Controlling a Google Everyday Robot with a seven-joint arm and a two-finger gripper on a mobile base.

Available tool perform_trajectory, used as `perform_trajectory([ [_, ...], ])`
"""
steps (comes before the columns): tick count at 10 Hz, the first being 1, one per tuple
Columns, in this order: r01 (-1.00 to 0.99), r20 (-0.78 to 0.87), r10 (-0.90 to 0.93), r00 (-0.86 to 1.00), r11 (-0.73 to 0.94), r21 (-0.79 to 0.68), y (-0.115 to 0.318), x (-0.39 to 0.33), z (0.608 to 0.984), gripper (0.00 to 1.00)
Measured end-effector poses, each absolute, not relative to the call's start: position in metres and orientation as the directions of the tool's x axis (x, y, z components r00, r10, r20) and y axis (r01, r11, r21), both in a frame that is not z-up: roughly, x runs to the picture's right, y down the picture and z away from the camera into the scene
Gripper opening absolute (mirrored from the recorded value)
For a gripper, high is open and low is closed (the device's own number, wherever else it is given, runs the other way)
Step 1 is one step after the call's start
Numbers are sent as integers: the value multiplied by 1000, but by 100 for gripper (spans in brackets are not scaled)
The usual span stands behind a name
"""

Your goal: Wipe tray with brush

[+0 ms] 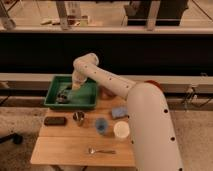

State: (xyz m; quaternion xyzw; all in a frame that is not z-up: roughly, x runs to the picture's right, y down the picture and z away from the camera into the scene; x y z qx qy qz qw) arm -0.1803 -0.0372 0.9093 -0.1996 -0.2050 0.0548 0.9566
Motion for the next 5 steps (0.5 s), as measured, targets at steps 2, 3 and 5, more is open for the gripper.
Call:
perform_trajectory([
  [2, -66, 335, 212, 918, 915, -399, -38, -154, 912, 0],
  [3, -87, 317, 225, 921, 915, -395, -39, -142, 913, 0],
  [5, -128, 279, 246, 928, 915, -383, -42, -118, 912, 0],
])
